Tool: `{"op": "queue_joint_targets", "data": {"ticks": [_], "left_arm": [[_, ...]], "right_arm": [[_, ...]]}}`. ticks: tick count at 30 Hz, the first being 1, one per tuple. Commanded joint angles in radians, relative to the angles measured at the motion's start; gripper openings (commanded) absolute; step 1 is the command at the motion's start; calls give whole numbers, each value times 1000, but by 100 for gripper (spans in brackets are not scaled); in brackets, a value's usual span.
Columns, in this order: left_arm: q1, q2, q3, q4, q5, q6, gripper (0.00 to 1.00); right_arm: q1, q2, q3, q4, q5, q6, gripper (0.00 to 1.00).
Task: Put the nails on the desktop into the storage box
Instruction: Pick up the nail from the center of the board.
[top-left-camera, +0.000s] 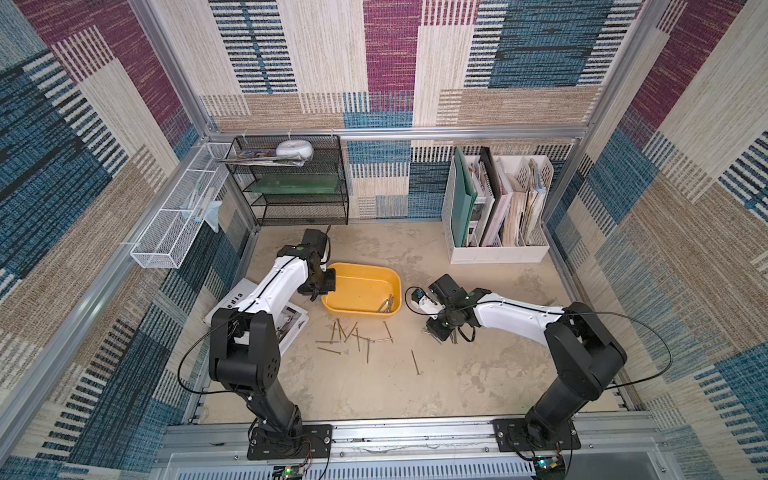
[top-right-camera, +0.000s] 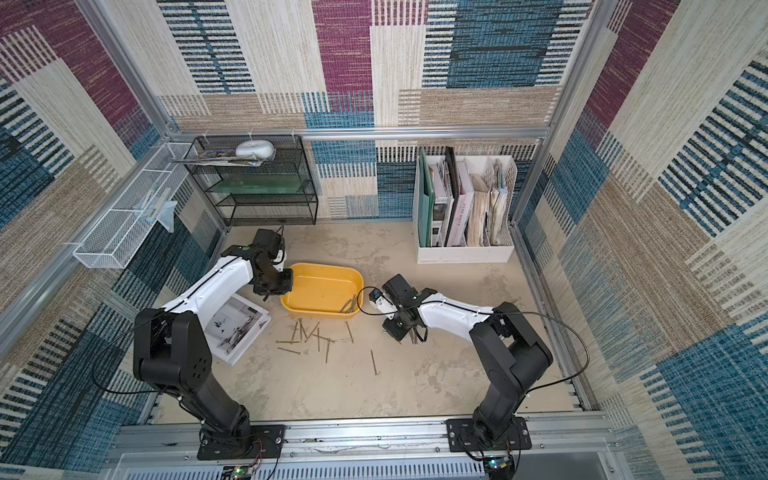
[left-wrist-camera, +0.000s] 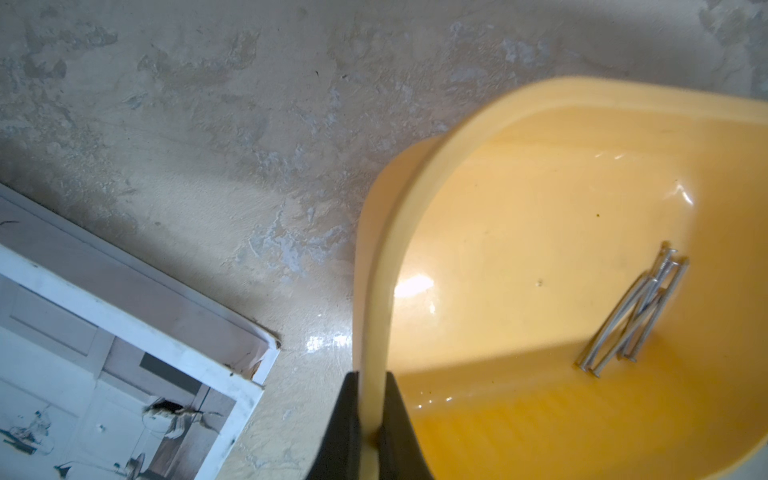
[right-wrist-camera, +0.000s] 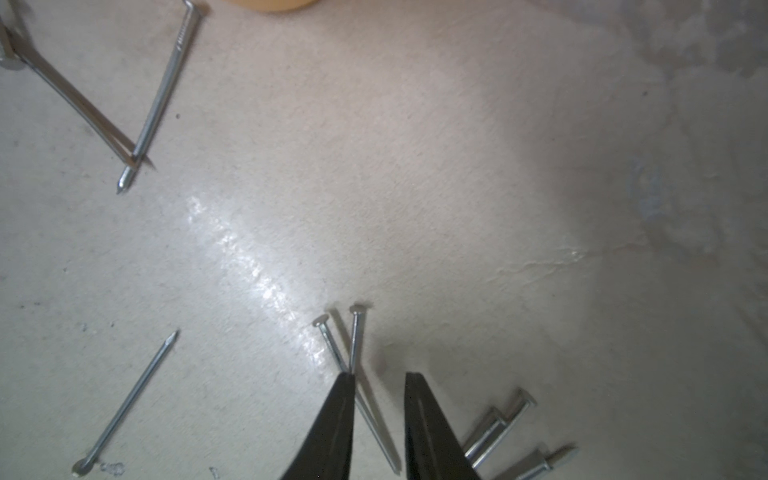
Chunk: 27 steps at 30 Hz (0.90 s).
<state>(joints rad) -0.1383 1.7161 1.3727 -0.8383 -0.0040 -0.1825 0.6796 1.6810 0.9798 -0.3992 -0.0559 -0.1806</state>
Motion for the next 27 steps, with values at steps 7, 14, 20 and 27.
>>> {"op": "queue_joint_targets", "data": {"ticks": [7,14,20,27], "left_arm": [[0,2,10,-8,8,3,0],[0,4,11,-8,7,3,0],[0,4,12,-7,8,4,0],[0,4,12,-7,9,3,0]], "right_arm": [[0,10,-6,-30,38,-10,23],[1,1,-35,-34,39,-22,24],[0,13,-40,-30,61,-21,22],[2,27,-44,-31,58,-26,12]]}}
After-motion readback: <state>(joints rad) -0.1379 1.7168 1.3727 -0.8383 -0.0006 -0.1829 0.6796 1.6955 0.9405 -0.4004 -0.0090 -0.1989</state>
